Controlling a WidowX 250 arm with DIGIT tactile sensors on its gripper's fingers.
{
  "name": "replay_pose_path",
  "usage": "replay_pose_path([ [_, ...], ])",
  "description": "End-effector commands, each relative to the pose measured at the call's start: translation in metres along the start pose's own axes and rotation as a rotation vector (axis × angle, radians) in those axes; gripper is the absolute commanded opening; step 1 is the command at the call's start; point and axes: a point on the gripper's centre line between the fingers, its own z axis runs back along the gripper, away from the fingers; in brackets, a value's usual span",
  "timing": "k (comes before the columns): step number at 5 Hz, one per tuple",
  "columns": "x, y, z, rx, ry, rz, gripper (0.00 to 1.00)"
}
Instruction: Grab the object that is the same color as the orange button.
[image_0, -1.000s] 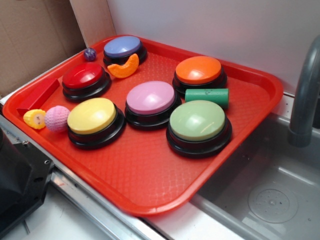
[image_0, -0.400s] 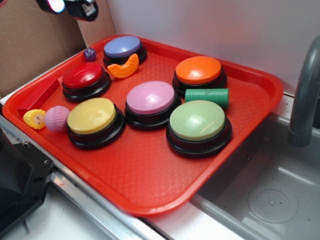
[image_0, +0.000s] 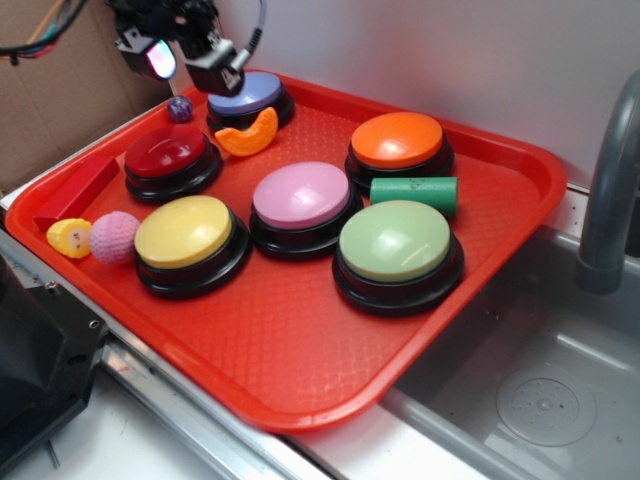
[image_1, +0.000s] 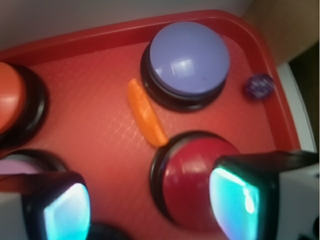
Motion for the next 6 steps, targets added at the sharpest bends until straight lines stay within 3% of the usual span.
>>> replay_pose_path([
  [1, 0.025, 0.003, -0.020, 0.007, -0.100, -0.076, 1.00],
  [3, 0.030, -0.001, -0.042, 0.036, -0.071, -0.115, 1.00],
  [5, 0.035, -0.004, -0.053, 0.025, -0.074, -0.135, 1.00],
  [6, 0.032, -0.008, -0.060, 0.015, -0.030, -0.095, 0.98],
])
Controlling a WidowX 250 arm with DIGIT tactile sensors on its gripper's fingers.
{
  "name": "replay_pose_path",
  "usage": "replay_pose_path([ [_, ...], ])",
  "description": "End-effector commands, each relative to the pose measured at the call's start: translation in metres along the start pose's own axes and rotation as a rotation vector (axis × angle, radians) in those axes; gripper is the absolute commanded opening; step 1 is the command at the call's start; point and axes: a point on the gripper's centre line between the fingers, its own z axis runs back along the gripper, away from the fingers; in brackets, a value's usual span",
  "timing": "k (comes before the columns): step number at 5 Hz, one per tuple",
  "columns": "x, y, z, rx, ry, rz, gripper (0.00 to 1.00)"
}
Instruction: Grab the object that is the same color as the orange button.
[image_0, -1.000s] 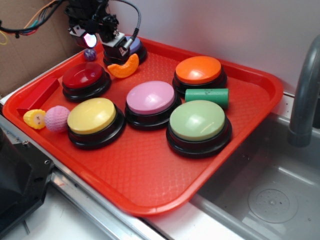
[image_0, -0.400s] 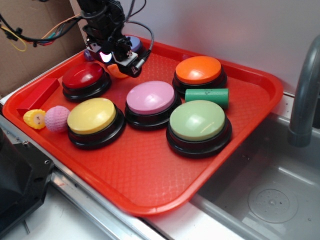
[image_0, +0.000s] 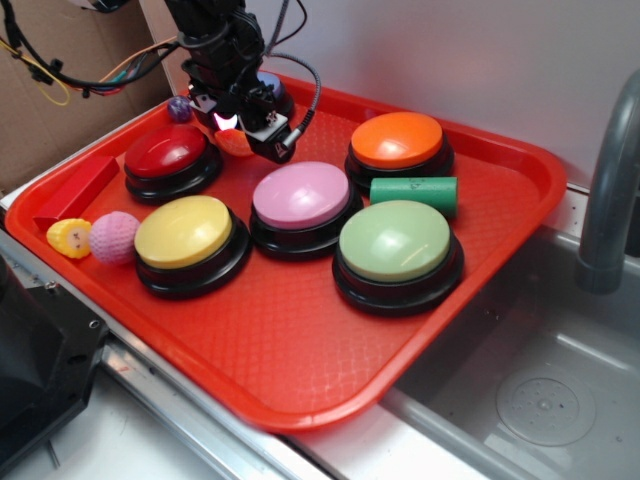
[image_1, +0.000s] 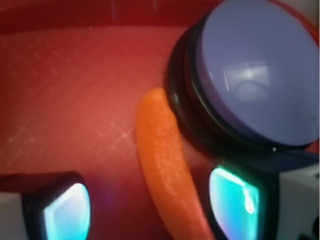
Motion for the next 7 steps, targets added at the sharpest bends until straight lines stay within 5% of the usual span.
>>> replay_pose_path([
  [1, 0.008, -0.002, 0.000, -0.015, -0.010, 0.108, 0.00],
  [2, 0.006, -0.001, 0.003, -0.086, -0.024, 0.137, 0.00],
  [4, 0.006, 0.001, 0.016, -0.093, -0.022, 0.172, 0.00],
  [6, 0.005, -0.005, 0.088, -0.091, -0.059, 0.143, 0.00],
  [7, -0.015, -0.008, 0.115, -0.156, -0.031, 0.130, 0.00],
])
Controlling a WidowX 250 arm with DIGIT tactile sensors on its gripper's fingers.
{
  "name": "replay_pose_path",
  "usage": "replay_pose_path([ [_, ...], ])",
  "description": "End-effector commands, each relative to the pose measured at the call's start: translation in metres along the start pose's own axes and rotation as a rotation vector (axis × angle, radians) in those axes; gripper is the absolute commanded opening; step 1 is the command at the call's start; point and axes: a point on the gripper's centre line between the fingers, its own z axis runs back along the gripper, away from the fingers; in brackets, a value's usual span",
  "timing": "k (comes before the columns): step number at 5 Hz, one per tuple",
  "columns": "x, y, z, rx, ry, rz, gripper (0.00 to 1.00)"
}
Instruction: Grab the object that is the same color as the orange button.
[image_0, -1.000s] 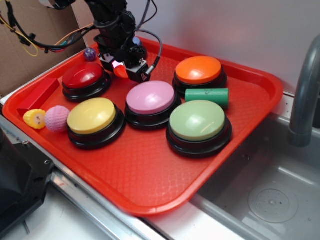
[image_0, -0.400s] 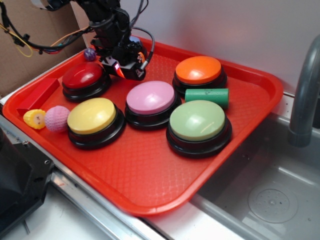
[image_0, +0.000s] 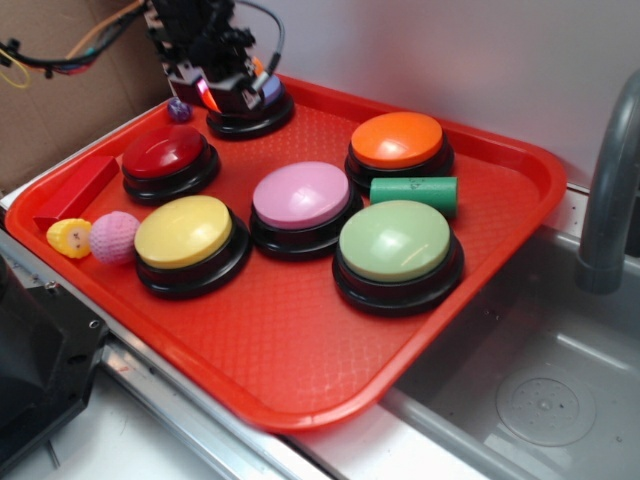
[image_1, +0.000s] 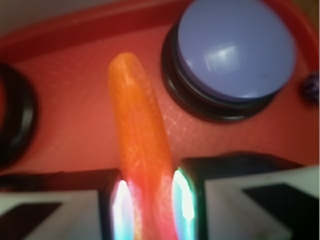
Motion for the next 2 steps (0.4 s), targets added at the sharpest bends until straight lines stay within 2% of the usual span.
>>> replay_pose_path([
  [1, -0.032, 0.001, 0.057, -0.092, -0.005, 0.018, 0.00],
  [2, -0.046, 0.000, 0.061, -0.068, 0.042, 0.047, 0.00],
])
